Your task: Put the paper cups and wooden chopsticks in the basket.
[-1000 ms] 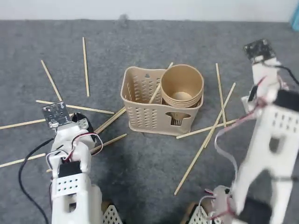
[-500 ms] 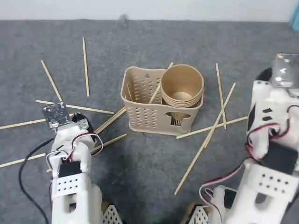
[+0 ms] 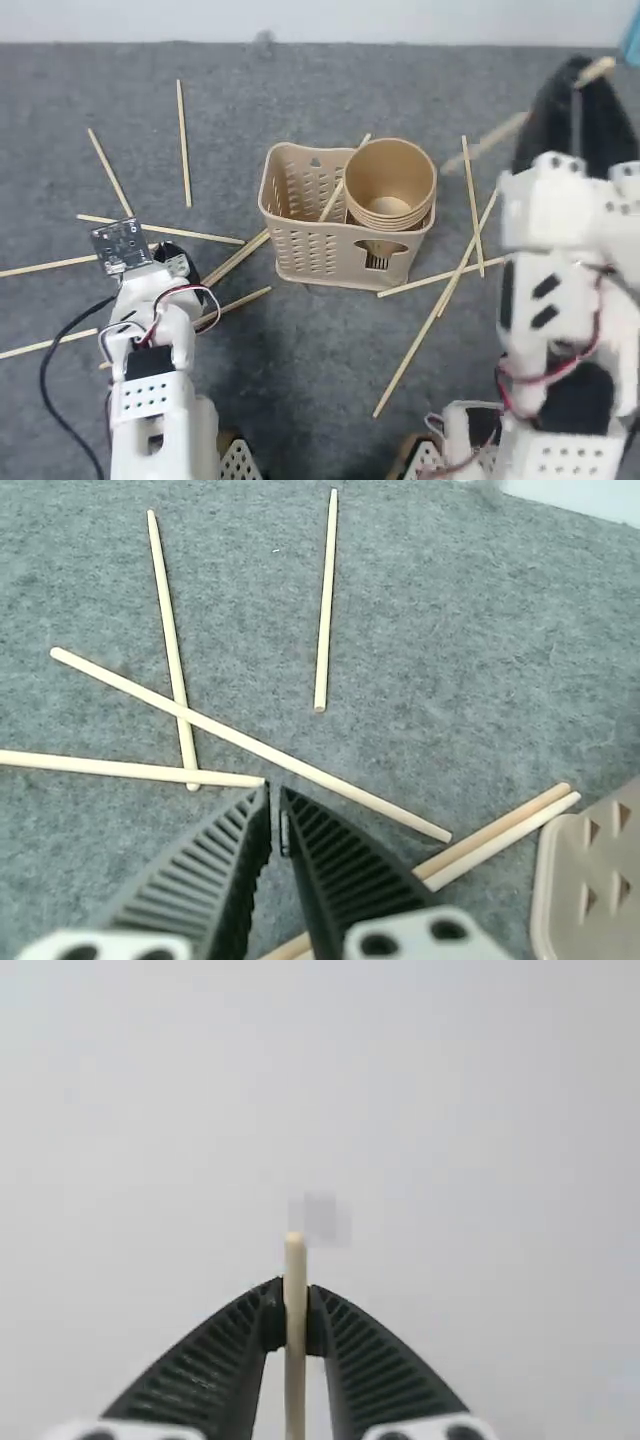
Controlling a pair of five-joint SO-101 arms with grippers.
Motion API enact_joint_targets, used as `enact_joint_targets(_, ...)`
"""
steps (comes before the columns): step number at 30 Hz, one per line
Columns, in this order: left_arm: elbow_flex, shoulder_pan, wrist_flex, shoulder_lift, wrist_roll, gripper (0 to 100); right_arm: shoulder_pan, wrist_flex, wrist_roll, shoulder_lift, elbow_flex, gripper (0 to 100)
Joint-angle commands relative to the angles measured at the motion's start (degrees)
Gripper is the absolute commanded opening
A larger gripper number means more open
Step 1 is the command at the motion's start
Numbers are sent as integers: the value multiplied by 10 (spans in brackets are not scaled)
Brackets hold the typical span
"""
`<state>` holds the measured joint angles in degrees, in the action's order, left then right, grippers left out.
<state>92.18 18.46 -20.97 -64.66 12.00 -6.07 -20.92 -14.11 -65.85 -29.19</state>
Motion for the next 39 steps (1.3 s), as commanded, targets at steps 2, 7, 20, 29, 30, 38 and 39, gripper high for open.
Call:
enact_joint_targets(2, -2, 4, 14, -10, -4, 13, -95, 49, -4, -4, 33, 9)
enact_joint_targets(7, -2, 4, 14, -10, -4, 13, -166, 49, 40, 56, 85, 9)
enact_joint_targets(20, -2, 4, 15, -10, -4, 13, -224, 49, 44, 239, 111, 9)
enact_joint_targets(29, -2, 4, 15, -10, -4, 13, -253, 51, 42, 256, -16, 11)
enact_joint_targets(30, -2, 4, 16, -10, -4, 13, -257, 51, 42, 256, -34, 12)
enact_joint_targets(38, -2, 4, 16, -10, -4, 13, -291, 49, 42, 254, -79, 130)
enact_joint_targets(39, -2, 4, 16, -10, -4, 13, -291, 49, 43, 247, -76, 123)
